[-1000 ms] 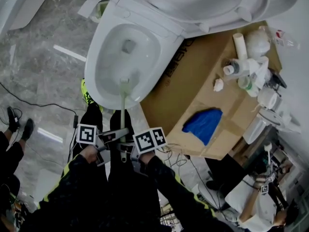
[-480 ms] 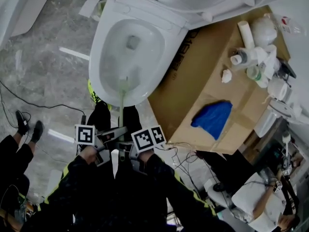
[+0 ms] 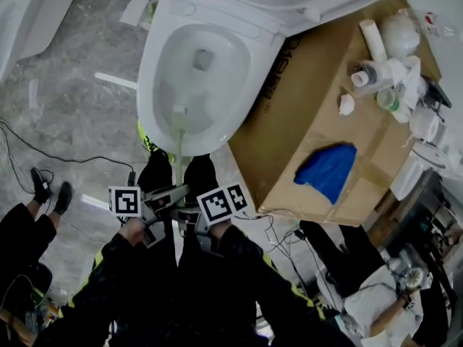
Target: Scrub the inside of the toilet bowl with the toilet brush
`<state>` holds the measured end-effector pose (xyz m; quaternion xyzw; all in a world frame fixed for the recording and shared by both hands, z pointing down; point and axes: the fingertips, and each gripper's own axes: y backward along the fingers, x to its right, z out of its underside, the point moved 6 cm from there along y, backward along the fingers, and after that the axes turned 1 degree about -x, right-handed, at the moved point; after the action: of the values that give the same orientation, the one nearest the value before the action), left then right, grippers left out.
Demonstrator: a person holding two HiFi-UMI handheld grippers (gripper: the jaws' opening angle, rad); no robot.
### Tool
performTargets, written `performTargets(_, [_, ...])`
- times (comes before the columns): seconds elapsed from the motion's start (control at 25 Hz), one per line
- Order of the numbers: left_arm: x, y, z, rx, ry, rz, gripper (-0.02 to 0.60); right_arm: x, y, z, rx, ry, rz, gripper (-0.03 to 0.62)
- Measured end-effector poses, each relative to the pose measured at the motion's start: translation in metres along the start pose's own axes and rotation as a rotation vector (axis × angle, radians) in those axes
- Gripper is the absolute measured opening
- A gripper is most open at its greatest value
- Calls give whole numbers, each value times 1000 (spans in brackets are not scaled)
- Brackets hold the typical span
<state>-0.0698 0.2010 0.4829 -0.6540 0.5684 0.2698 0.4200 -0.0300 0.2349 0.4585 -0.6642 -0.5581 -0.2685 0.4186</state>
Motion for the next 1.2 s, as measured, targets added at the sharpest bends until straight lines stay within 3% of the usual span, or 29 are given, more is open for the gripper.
performTargets(0.28, [-8, 15, -10, 15, -100, -115, 98, 0, -11, -6, -6, 33, -49, 40])
performTargets(0.44, [-4, 15, -14, 28, -122, -103, 98, -1, -13, -9, 3, 50, -78, 40])
performTargets(0.6, [-5, 20, -22, 30, -175, -155, 98, -2, -17, -15, 28, 65, -126, 40])
performTargets(1.2, [4, 19, -45, 108, -256, -147, 98, -5, -19, -39, 53, 169, -180, 41])
